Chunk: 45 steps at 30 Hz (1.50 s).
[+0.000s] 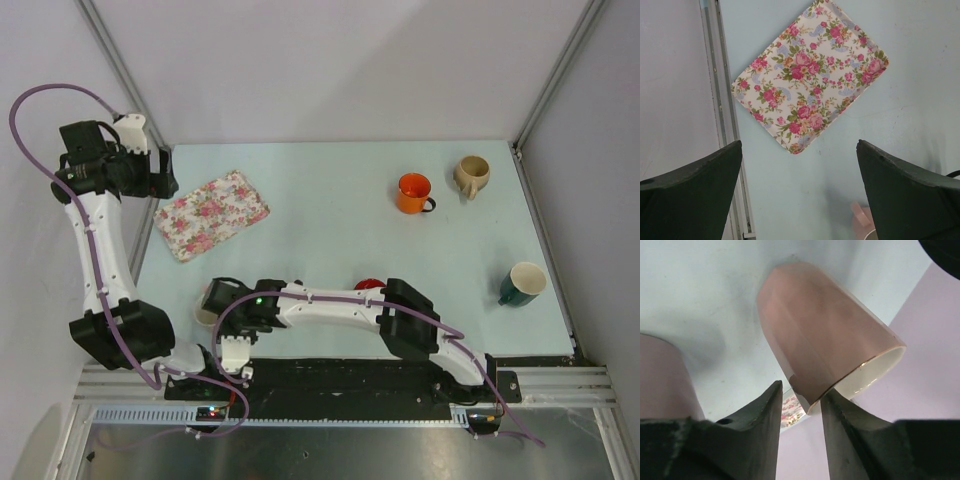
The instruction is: Turn the mug right side up
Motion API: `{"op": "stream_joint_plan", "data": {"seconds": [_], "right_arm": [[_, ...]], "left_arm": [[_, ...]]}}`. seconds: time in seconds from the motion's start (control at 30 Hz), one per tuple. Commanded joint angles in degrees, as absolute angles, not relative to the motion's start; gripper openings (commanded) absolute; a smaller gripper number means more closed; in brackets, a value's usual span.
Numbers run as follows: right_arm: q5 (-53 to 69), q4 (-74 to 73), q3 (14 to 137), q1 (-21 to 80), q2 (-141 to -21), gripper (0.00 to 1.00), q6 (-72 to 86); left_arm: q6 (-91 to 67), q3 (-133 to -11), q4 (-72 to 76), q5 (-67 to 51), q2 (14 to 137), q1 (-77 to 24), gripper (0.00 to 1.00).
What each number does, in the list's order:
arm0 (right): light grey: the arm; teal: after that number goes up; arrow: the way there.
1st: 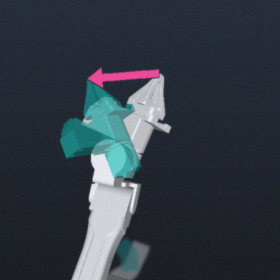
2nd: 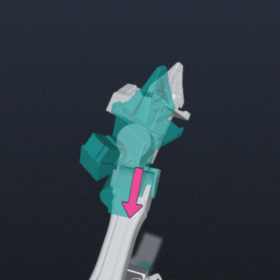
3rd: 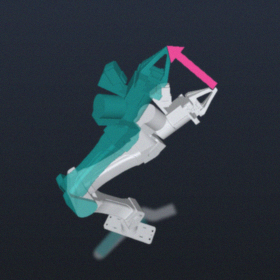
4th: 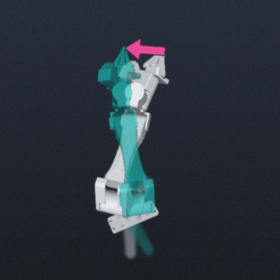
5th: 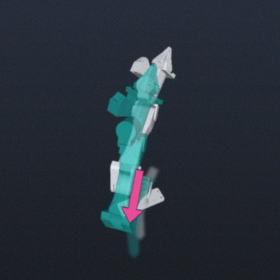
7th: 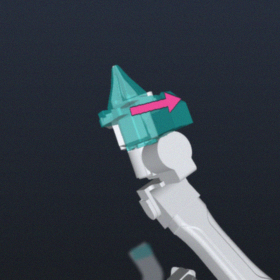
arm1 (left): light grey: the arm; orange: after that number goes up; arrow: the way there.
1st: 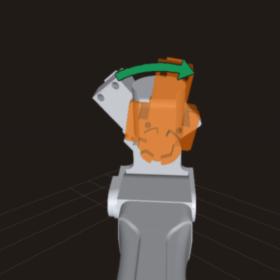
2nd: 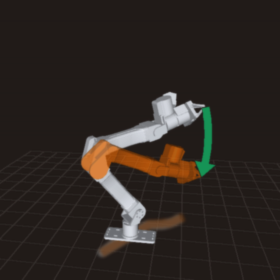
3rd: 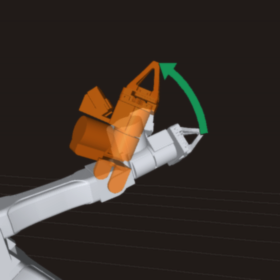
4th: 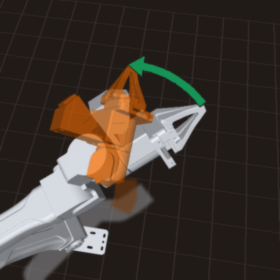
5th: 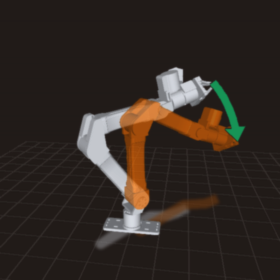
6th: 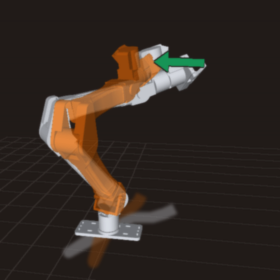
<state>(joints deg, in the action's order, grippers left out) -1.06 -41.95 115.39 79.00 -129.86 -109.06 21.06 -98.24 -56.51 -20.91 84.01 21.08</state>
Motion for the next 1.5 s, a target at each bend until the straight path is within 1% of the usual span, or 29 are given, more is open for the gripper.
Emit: {"op": "stream_joint_plan", "data": {"seconds": [0.0,0.03,0.07,0.1,0.17,0.27,0.4,0.53,0.67,0.73,0.8,0.9,0.97,1.0,1.03,1.1,1.2,1.33,1.37,1.47], "right_arm": [[-2.6,-38.8,117.0,79.6,-128.9,0.56,-109.0],[-2.8,-38.5,117.0,79.7,-128.8,0.78,-108.9],[-3.2,-37.9,117.0,79.7,-128.7,0.89,-108.8],[-3.5,-37.4,117.0,79.7,-128.5,0.94,-108.7],[-4.5,-36.3,116.9,79.7,-128.1,0.98,-108.6],[-5.8,-34.1,115.8,79.8,-126.9,0.99,-108.3],[-7.2,-30.2,112.5,79.7,-122.3,0.99,-106.6],[-7.5,-25.6,109.9,79.2,-116.4,0.99,-97.6],[-7.8,-17.4,102.8,77.3,-108.6,1.0,-82.1],[-9.1,-15.5,99.4,75.1,-104.4,0.99,-73.4],[-10.9,-12.7,95.4,72.2,-99.7,0.99,-62.6],[-15.5,-10.3,90.1,65.4,-91.9,0.99,-41.5],[-17.2,-16.3,87.9,55.1,-85.6,0.99,-20.0],[-17.3,-19.7,86.7,50.5,-82.6,0.99,-12.9],[-16.7,-21.8,85.4,45.6,-80.2,1.0,-6.6],[-16.6,-23.3,79.9,37.7,-74.2,1.0,0.8],[-15.3,-21.8,69.0,28.0,-64.1,0.99,5.8],[-13.1,-22.4,58.7,17.2,-52.2,0.99,8.0],[-13.9,-22.7,56.2,15.5,-49.8,0.99,7.5],[-22.0,-22.4,49.8,13.7,-41.4,0.99,8.7]], "left_arm": [[22.3,-97.9,-55.7,-22.1,82.9,21.6,1.0],[22.4,-97.8,-55.8,-22.2,82.9,21.5,1.0],[22.4,-97.8,-55.7,-22.2,82.8,21.5,1.0],[22.5,-97.8,-55.8,-22.2,82.9,21.5,1.0],[22.4,-97.8,-55.8,-22.2,82.8,21.6,1.0],[22.4,-97.7,-55.8,-22.2,82.7,21.6,1.0],[21.6,-97.9,-55.8,-22.3,82.7,21.6,1.0],[19.3,-100.2,-55.8,-20.6,84.7,20.6,1.0],[18.2,-102.9,-55.8,-16.5,86.5,16.8,1.0],[18.1,-103.6,-55.8,-14.9,86.9,14.1,1.0],[18.0,-103.6,-55.8,-14.1,86.9,11.2,1.0],[17.0,-103.0,-55.6,-14.7,86.4,6.9,1.0],[16.0,-99.7,-54.3,-14.5,83.9,3.2,1.0],[15.8,-98.0,-53.4,-14.2,82.2,1.9,1.0],[15.6,-94.9,-51.7,-13.9,79.7,0.1,1.0],[14.3,-88.0,-46.8,-13.8,73.3,-1.9,1.0],[13.1,-76.9,-38.5,-13.2,63.0,-2.6,1.0],[13.4,-64.1,-34.8,-9.2,50.8,-2.8,1.0],[13.3,-60.4,-33.8,-8.7,47.4,-2.8,1.0],[11.0,-50.9,-26.7,-5.7,36.6,-2.8,1.0]]}}
